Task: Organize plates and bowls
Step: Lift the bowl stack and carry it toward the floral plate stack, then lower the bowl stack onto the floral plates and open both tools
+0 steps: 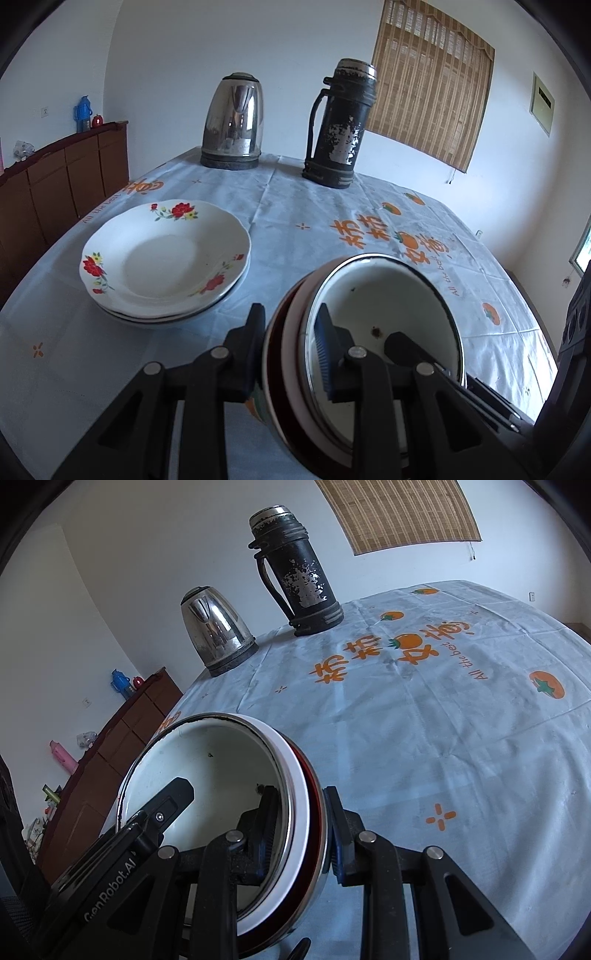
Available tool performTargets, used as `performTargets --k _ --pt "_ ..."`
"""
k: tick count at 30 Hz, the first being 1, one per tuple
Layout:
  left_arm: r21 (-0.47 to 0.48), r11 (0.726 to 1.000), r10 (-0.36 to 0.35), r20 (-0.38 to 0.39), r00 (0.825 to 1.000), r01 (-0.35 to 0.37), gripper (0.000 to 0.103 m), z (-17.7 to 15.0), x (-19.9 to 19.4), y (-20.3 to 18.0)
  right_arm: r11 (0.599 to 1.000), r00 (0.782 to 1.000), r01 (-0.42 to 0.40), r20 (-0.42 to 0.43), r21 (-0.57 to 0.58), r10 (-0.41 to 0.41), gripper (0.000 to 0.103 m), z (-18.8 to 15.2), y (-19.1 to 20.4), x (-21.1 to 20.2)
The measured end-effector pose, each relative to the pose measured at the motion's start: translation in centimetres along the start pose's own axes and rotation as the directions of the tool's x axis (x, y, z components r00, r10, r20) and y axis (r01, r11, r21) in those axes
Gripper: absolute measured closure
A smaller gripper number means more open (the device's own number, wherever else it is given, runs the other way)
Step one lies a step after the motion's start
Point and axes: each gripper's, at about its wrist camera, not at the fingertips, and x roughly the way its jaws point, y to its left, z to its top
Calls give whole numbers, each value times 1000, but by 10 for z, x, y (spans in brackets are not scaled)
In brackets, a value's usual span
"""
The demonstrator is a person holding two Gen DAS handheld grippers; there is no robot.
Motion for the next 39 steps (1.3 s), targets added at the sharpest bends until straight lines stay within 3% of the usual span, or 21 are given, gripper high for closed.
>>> performTargets --k 17,29,39 --pt "-40 998 50 17 999 -49 78 15 -5 39 998 999 -48 -19 -35 48 76 3 39 20" --pt "-81 992 102 59 993 -97 78 45 -9 71 992 994 -107 -19 -72 106 76 24 82 35" --pt "-142 979 153 48 987 -145 78 65 12 110 985 987 -151 -68 -88 145 76 39 117 76"
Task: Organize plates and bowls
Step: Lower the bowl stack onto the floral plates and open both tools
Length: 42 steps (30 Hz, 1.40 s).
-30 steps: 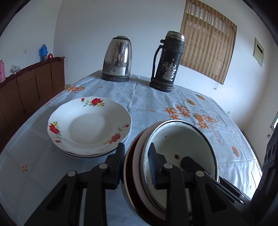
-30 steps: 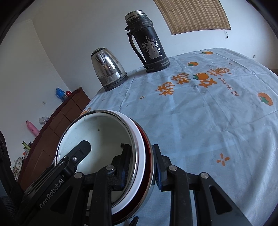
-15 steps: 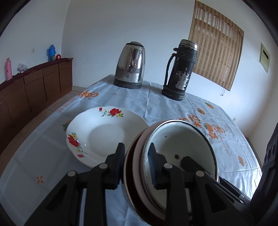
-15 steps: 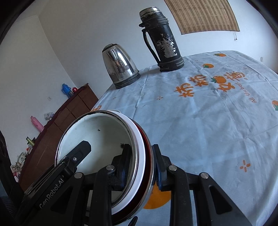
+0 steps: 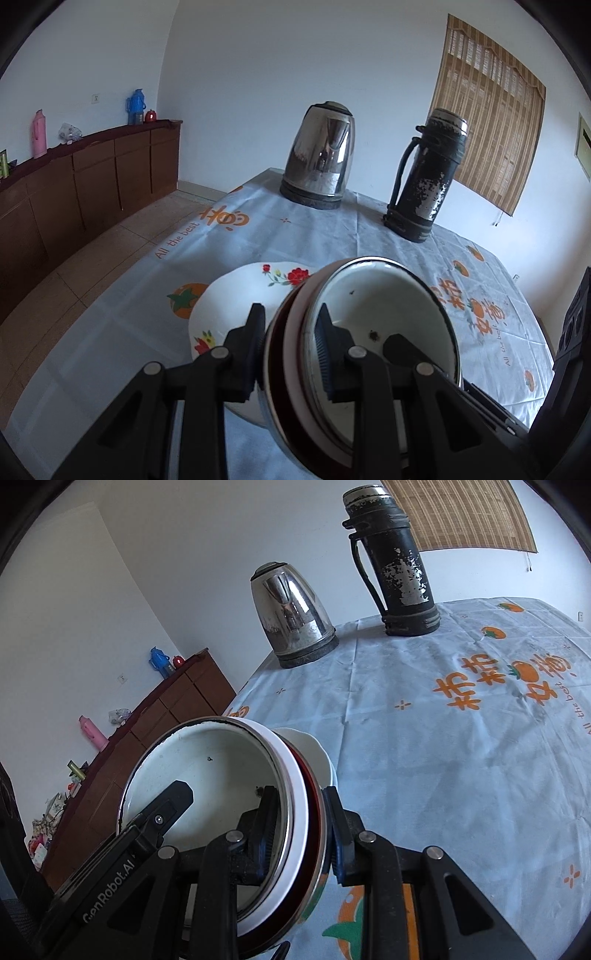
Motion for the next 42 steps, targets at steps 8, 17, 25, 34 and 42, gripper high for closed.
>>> performTargets --k 8,17,25,34,42 --pt "-34 999 32 -21 999 -33 78 16 31 21 1000 999 -18 -48 7 18 76 14 13 44" --pt "-54 999 3 -81 997 -7 78 11 53 25 1000 992 28 -120 5 -27 76 16 11 69" --pt "-39 998 35 -77 996 -39 78 11 62 26 999 993 43 -109 -24 -45 76 23 12 76" --pt "5 996 92 -21 996 -92 69 12 63 26 997 999 -9 -41 -79 6 75 25 17 84" --pt "-43 988 150 44 988 -148 34 11 52 38 997 997 -82 14 -16 82 61 20 0 79"
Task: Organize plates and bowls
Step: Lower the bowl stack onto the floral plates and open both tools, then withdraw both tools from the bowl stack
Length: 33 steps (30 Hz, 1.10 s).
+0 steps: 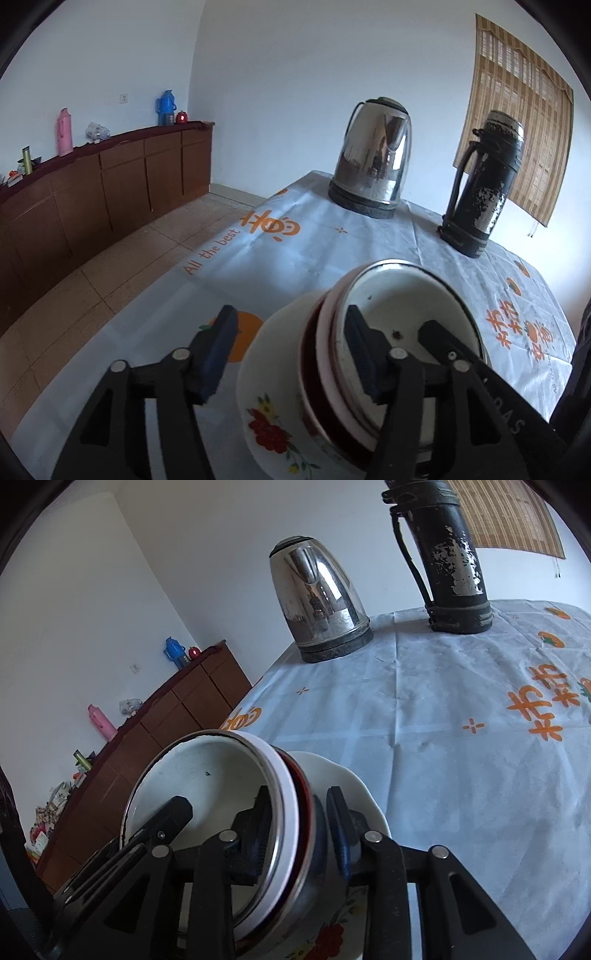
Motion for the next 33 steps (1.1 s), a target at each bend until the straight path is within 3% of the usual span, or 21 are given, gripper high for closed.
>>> performTargets --k 2,6,10,19,28,33 --pt "-13 1000 20 33 999 -20 25 1 -4 4 1000 1000 -5 22 1 5 53 1 0 -6" --pt "-25 999 39 102 994 -37 3 3 -14 8 1000 993 -24 115 12 22 24 1 0 -28" --pt "-5 998 56 169 984 -56 1 4 -24 7 1000 982 21 190 -23 -17 23 0 3 -47" --pt "56 996 59 192 980 -71 1 -3 -23 1 991 964 130 238 -19 -122 21 -5 -4 -63" --pt "116 992 35 113 993 -49 1 -9 -12 -5 984 961 155 243 -85 -130 21 -11 3 -61" --pt "99 995 21 99 995 -31 1 -10 -11 -2 982 963 163 230 -96 -137 21 -13 5 -58"
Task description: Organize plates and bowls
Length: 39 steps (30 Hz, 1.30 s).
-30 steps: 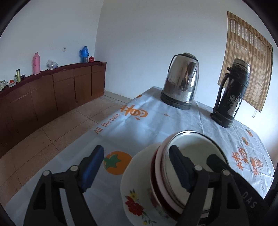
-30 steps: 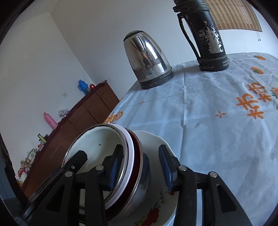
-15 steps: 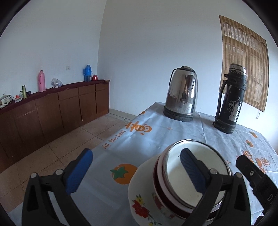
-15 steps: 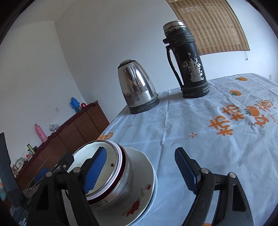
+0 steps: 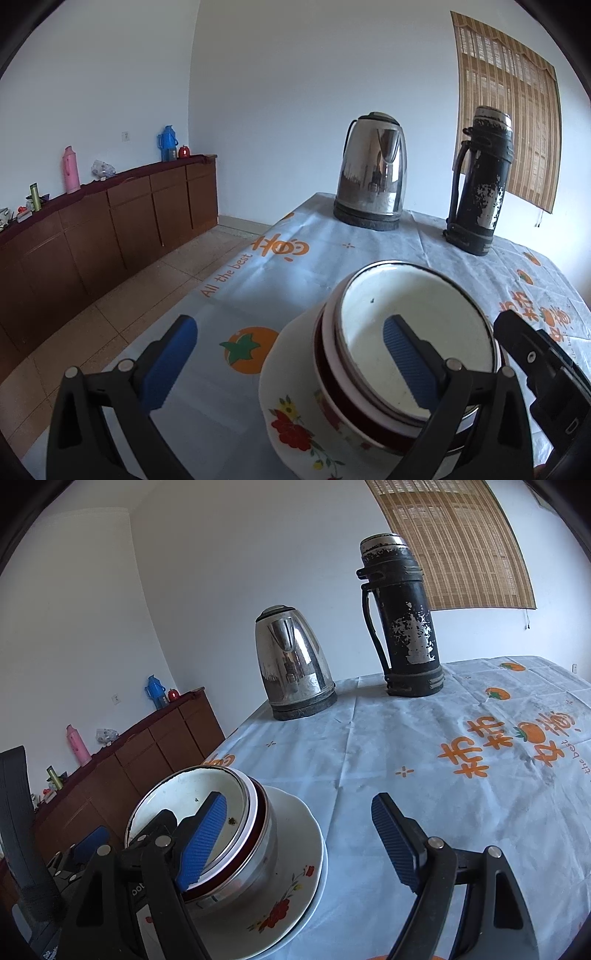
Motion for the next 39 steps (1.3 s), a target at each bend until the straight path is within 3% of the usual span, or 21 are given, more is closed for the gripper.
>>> performTargets --k 6,15,25,39 --pt "-13 1000 -7 -10 1000 7 1 -2 -2 2 1000 1000 13 -21 -1 -13 21 -3 -2 1" --pt "-4 1000 -2 26 1000 2 1 -7 -17 6 995 995 58 81 -80 -51 21 -6 6 -27" --pt "20 1000 19 102 995 -21 1 -16 -48 10 993 987 40 159 -108 -22 20 -17 10 -63" --pt "34 999 0 135 991 -5 1 -26 -74 8 990 985 35 172 -139 -11 20 -29 16 -89"
